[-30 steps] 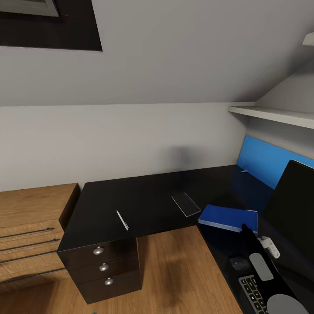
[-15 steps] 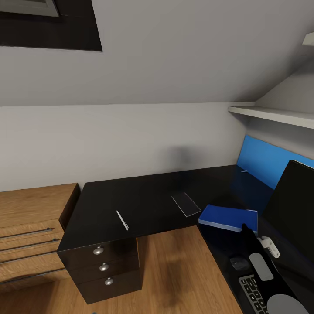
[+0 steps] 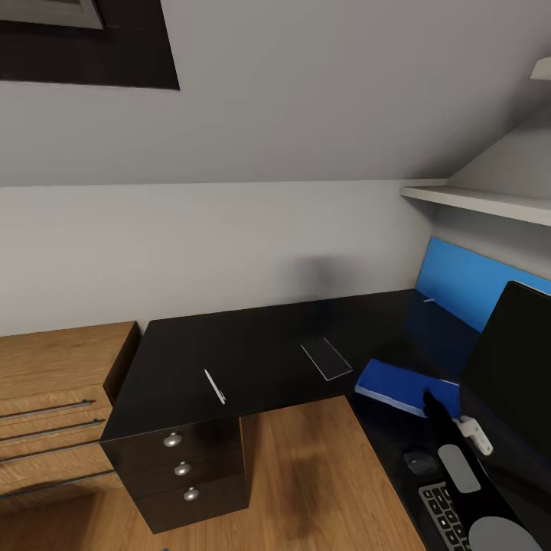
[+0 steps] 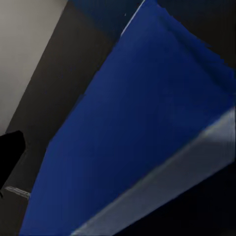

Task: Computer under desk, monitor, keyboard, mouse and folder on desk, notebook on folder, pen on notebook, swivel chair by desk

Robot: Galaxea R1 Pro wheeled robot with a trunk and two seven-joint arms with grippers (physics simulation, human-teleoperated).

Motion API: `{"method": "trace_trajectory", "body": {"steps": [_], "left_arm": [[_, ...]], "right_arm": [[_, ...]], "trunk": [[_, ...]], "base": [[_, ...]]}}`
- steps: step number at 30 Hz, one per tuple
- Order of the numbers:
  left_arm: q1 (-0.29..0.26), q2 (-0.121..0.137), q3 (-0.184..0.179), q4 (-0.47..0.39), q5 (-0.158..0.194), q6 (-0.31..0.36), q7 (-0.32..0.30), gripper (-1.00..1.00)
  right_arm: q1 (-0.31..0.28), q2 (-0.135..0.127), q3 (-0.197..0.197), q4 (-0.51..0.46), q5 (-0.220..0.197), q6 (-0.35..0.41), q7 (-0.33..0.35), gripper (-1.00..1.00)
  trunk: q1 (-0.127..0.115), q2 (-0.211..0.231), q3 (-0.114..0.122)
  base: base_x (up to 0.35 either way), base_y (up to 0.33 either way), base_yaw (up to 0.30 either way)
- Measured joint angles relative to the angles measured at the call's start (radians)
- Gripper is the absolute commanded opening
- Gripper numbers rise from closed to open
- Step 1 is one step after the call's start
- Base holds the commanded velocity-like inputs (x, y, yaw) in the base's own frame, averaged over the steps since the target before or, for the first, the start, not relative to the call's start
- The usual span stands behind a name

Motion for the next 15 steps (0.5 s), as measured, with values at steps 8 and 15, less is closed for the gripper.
{"method": "trace_trajectory", "body": {"steps": [8, 15], "left_arm": [[0.000, 0.000, 0.000, 0.000, 0.000, 0.000, 0.000, 1.00], [0.000, 0.000, 0.001, 0.000, 0.001, 0.000, 0.000, 1.00]], "right_arm": [[0.000, -0.012, -0.001, 0.000, 0.000, 0.001, -0.024, 1.00], [0.000, -0.014, -0.001, 0.000, 0.000, 0.002, -0.027, 1.00]], "trunk": [[0.000, 0.000, 0.000], [0.000, 0.000, 0.000]], "base": [[0.000, 0.000, 0.000], [0.000, 0.000, 0.000]]}}
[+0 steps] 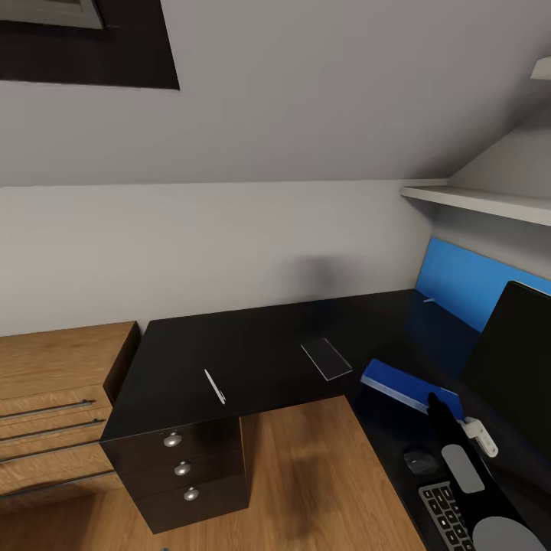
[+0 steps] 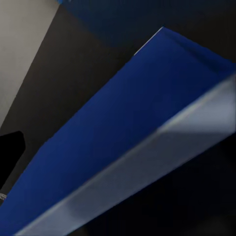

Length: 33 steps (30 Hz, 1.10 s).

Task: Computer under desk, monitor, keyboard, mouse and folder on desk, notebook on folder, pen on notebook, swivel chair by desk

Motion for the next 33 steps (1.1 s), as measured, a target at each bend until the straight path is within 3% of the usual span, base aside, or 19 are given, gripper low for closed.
{"method": "trace_trajectory", "body": {"steps": [33], "left_arm": [[0.000, 0.000, -0.001, 0.000, 0.001, -0.002, -0.001, 1.00]], "right_arm": [[0.000, 0.003, 0.028, -0.003, 0.020, -0.002, 0.006, 1.00]], "trunk": [[0.000, 0.000, 0.000]], "base": [[-0.025, 0.000, 0.000]]}}
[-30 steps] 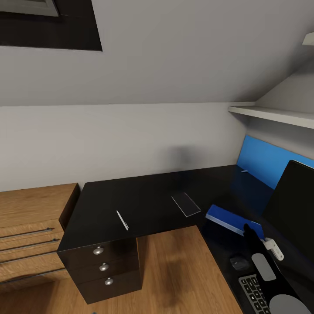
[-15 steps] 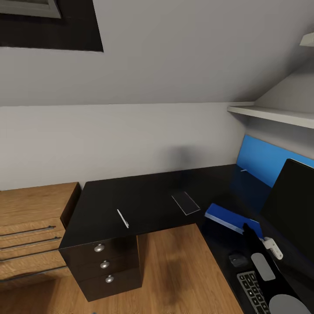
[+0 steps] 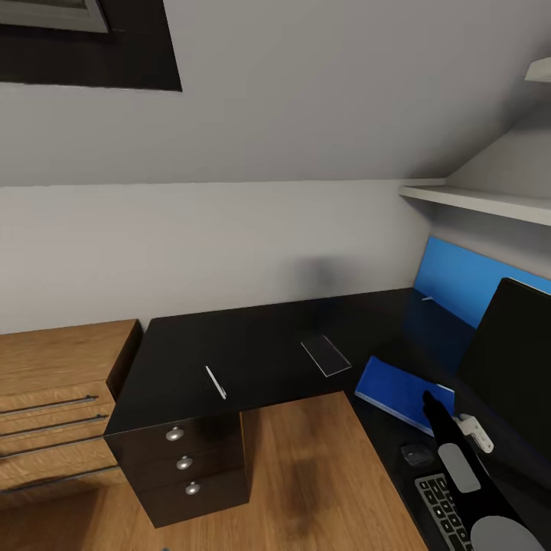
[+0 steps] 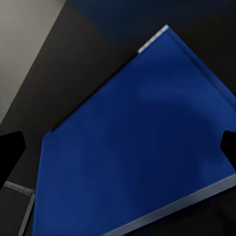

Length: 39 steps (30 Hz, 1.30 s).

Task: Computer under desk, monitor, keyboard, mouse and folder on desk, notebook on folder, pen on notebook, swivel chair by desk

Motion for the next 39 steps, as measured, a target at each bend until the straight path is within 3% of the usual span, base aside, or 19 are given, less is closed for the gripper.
{"method": "trace_trajectory", "body": {"steps": [5, 7, 12, 20, 24, 27, 28, 30, 31, 33, 35, 39], "left_arm": [[0.000, 0.000, 0.000, 0.000, 0.000, 0.000, 0.001, 1.00], [0.000, 0.001, 0.000, 0.000, 0.000, 0.000, 0.001, 1.00], [0.000, 0.000, 0.000, 0.000, 0.001, 0.000, 0.001, 1.00], [0.000, 0.001, 0.000, 0.000, 0.002, 0.001, 0.001, 1.00], [0.000, 0.001, 0.000, 0.000, 0.002, 0.001, 0.001, 1.00], [0.000, 0.001, 0.000, 0.000, 0.002, 0.001, 0.001, 1.00], [0.000, 0.001, 0.000, 0.000, 0.002, 0.001, 0.001, 1.00], [0.000, 0.001, 0.000, 0.000, 0.002, 0.001, 0.001, 1.00], [0.000, 0.001, 0.000, 0.000, 0.002, 0.002, 0.001, 1.00], [0.000, 0.001, 0.000, 0.000, 0.002, 0.002, 0.001, 1.00], [0.000, 0.000, 0.000, 0.000, 0.002, 0.002, 0.001, 1.00], [0.000, 0.001, 0.000, 0.000, 0.002, 0.002, 0.002, 1.00]], "right_arm": [[0.000, 0.001, 0.004, -0.002, 0.000, -0.001, 0.003, 1.00], [0.000, 0.002, 0.021, -0.009, 0.002, -0.003, 0.011, 1.00], [0.000, 0.006, 0.118, -0.083, 0.005, -0.009, 0.025, 1.00], [0.000, 0.013, 0.153, -0.114, 0.007, -0.011, 0.046, 1.00], [0.000, 0.015, 0.197, -0.117, 0.024, -0.011, 0.072, 1.00], [0.000, 0.015, 0.269, -0.119, 0.049, -0.011, 0.085, 1.00], [0.000, 0.015, 0.317, -0.120, 0.067, -0.010, 0.091, 1.00], [0.000, 0.015, 0.372, -0.120, 0.089, -0.010, 0.096, 1.00], [0.000, 0.015, 0.426, -0.123, 0.114, -0.008, 0.104, 1.00], [0.000, 0.015, 0.484, -0.129, 0.140, -0.008, 0.105, 1.00], [0.001, 0.015, 0.573, -0.140, 0.178, -0.005, 0.106, 1.00], [0.001, 0.016, 0.629, -0.143, 0.199, -0.002, 0.105, 1.00]], "trunk": [[0.000, 0.000, 0.000], [0.000, 0.000, 0.000], [0.000, 0.000, 0.000], [0.000, 0.000, 0.000], [0.000, 0.000, 0.000], [0.000, 0.000, 0.000], [0.000, 0.000, 0.000], [0.000, 0.000, 0.000], [0.000, 0.000, 0.000], [0.000, 0.000, 0.000], [0.000, 0.000, 0.000], [0.000, 0.000, 0.000]], "base": [[0.000, 0.000, 0.000], [0.000, 0.000, 0.000], [0.000, 0.000, 0.000], [0.000, 0.000, 0.000], [0.000, 0.000, 0.000], [0.000, 0.000, 0.000], [0.000, 0.000, 0.000], [0.000, 0.000, 0.000], [0.000, 0.000, 0.000], [0.000, 0.000, 0.000], [0.000, 0.000, 0.000], [0.000, 0.000, 0.000]]}}
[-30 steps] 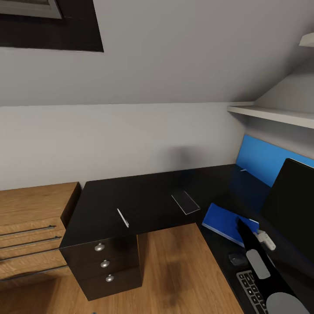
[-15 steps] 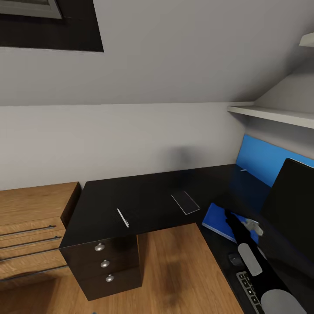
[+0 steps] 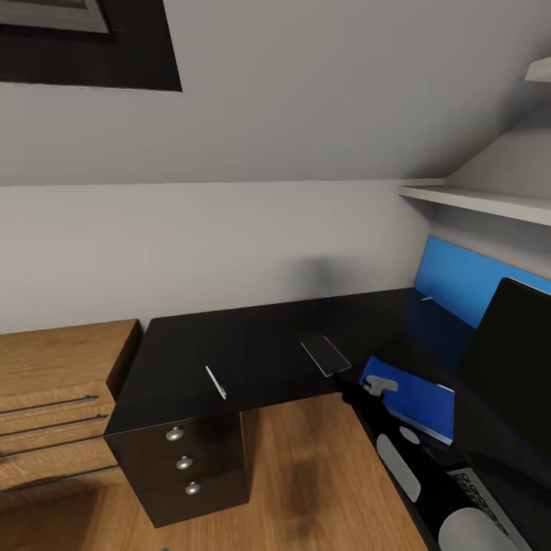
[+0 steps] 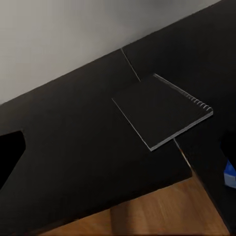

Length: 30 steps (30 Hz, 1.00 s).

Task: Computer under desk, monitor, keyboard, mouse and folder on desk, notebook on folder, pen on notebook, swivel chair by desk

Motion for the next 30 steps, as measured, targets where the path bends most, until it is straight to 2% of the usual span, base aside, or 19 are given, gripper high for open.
{"method": "trace_trajectory", "body": {"steps": [8, 12, 14, 17, 22, 26, 30], "left_arm": [[0.000, 0.001, 0.001, 0.000, 0.002, 0.004, 0.006, 1.00], [0.000, 0.000, 0.001, 0.000, 0.002, 0.004, 0.005, 1.00], [0.000, 0.000, 0.001, 0.000, 0.002, 0.005, 0.005, 1.00], [0.000, 0.000, 0.000, 0.000, 0.002, 0.005, 0.005, 1.00], [0.000, 0.000, 0.001, 0.000, 0.002, 0.004, 0.004, 1.00], [0.000, 0.001, 0.002, 0.000, 0.002, 0.004, 0.004, 1.00], [0.000, 0.001, 0.002, 0.000, 0.002, 0.004, 0.004, 1.00]], "right_arm": [[0.000, 0.001, 0.039, -0.002, 0.009, 0.101, 0.005, 1.00], [0.000, 0.001, 0.107, -0.004, 0.011, 0.124, 0.005, 1.00], [0.000, 0.001, 0.160, -0.011, 0.012, 0.129, 0.005, 1.00], [0.000, 0.000, 0.217, -0.023, 0.012, 0.131, 0.006, 1.00], [0.000, 0.000, 0.251, -0.029, 0.007, 0.135, 0.006, 1.00], [0.000, 0.001, 0.258, -0.029, 0.000, 0.150, 0.002, 1.00], [0.000, 0.001, 0.264, -0.031, 0.002, 0.222, -0.001, 1.00]], "trunk": [[0.000, 0.000, 0.000], [0.000, 0.000, 0.000], [0.000, 0.000, 0.000], [0.000, 0.000, 0.000], [-0.015, 0.028, 0.012], [-0.031, 0.056, 0.025], [-0.046, 0.084, 0.038]], "base": [[0.000, 0.000, 0.000], [0.000, 0.000, 0.000], [0.000, 0.000, 0.000], [0.000, 0.000, 0.000], [0.000, 0.000, 0.000], [0.000, 0.000, 0.000], [0.000, 0.000, 0.000]]}}
